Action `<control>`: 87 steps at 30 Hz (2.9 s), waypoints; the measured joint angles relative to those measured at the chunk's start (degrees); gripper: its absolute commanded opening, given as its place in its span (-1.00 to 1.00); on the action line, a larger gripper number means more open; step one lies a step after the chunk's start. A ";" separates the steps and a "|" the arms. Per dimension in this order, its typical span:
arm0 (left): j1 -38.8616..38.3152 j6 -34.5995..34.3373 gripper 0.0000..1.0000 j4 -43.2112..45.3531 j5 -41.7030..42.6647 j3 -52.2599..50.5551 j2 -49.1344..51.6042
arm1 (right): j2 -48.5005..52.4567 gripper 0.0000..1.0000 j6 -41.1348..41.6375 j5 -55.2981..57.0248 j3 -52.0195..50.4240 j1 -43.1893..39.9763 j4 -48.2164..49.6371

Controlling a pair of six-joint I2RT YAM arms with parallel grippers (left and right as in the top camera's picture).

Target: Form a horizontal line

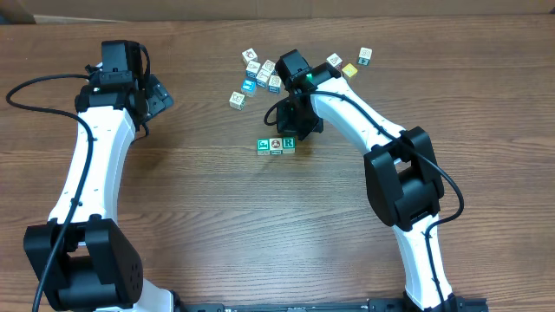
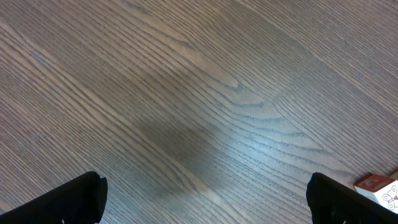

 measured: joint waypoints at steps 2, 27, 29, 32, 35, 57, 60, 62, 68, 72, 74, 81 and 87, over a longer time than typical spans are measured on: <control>0.00 0.00 0.99 0.00 0.00 0.00 0.00 | 0.00 -0.92 0.00 0.00 0.00 0.00 -0.26; 0.00 0.00 1.00 0.00 0.00 0.00 0.00 | 0.00 -0.92 0.02 3.30 0.00 -0.42 2.51; 0.00 -0.02 1.00 0.00 0.00 0.00 0.00 | 0.00 -0.92 0.02 3.91 0.00 -1.09 2.14; 0.00 0.00 0.99 0.00 0.00 0.00 0.00 | 0.00 -0.92 0.04 4.33 0.00 -2.34 0.59; 0.00 0.00 0.99 0.00 0.00 0.00 0.00 | 0.00 -0.92 0.09 4.76 0.00 -3.58 -2.05; 0.00 0.00 1.00 0.00 0.00 0.00 0.00 | 0.00 -0.92 0.04 -1.75 0.00 -3.37 -6.93; 0.00 0.00 0.99 0.00 0.00 0.00 0.00 | 0.00 -0.92 0.04 -2.27 0.00 -3.37 -6.91; 0.00 0.00 1.00 0.00 0.00 0.00 0.00 | 0.00 -0.92 0.04 -2.45 0.00 -3.37 -6.86; 0.00 0.00 0.99 0.00 0.00 0.00 0.00 | 0.00 -0.92 0.02 -2.60 0.00 -3.10 -6.58; 0.00 -0.02 1.00 0.00 0.00 0.00 0.00 | 0.00 -0.92 0.04 -2.58 0.00 -2.27 -6.01; 0.00 0.00 1.00 0.00 0.00 0.00 0.00 | 0.00 -0.92 0.04 -2.60 0.00 -1.90 -5.88; 0.00 -0.02 1.00 0.00 0.00 0.00 0.00 | 0.00 -0.92 0.04 -2.58 0.00 -1.73 -5.86; 0.00 0.00 0.99 0.00 0.00 0.00 0.00 | 0.00 -0.89 0.04 -1.22 0.00 -1.73 -5.90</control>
